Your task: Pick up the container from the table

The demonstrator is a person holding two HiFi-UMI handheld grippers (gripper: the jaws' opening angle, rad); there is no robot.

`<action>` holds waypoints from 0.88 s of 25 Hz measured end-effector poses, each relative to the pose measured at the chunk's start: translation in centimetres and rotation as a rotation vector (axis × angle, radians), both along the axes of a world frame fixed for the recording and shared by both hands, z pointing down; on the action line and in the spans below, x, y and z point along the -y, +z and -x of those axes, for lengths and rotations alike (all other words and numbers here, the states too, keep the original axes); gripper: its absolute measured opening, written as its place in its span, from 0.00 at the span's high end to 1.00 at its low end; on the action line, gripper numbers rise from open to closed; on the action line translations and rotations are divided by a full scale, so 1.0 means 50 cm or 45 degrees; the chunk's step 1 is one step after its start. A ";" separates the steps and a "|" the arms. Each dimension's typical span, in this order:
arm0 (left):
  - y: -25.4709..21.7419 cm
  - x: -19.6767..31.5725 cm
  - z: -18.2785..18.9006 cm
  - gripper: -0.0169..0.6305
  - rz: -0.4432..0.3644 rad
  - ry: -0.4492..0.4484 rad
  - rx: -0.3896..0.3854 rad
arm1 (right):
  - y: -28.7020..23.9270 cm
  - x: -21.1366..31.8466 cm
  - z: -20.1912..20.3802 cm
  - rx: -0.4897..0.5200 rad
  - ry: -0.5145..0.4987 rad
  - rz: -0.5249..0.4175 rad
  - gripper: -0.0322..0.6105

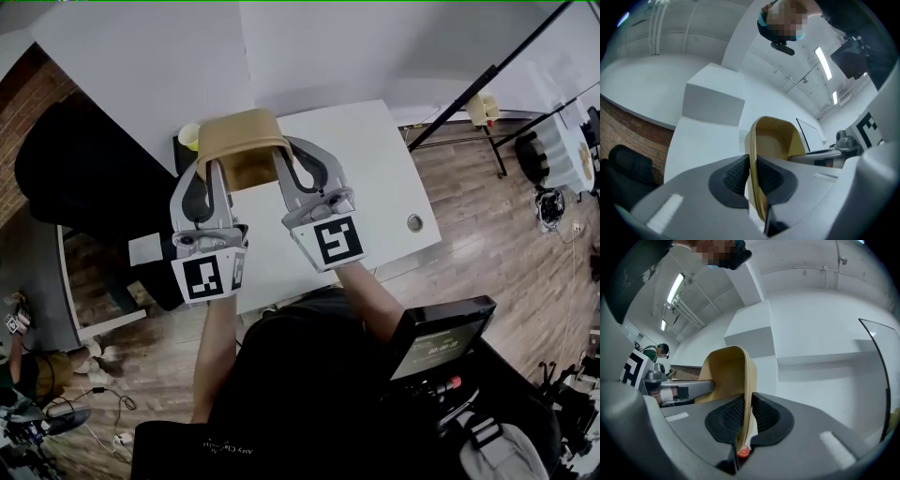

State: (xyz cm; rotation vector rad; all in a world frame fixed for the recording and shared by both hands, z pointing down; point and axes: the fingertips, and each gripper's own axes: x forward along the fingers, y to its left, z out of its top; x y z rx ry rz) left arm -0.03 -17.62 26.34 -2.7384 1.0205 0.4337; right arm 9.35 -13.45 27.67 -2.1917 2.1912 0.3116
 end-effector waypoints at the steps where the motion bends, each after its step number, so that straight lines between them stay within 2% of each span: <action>1: 0.000 0.000 0.000 0.94 -0.001 -0.001 0.002 | 0.000 0.000 0.000 -0.002 0.000 0.001 0.90; 22: 0.017 0.002 -0.001 0.94 0.022 0.001 0.014 | 0.012 0.002 0.000 -0.017 0.016 0.019 0.90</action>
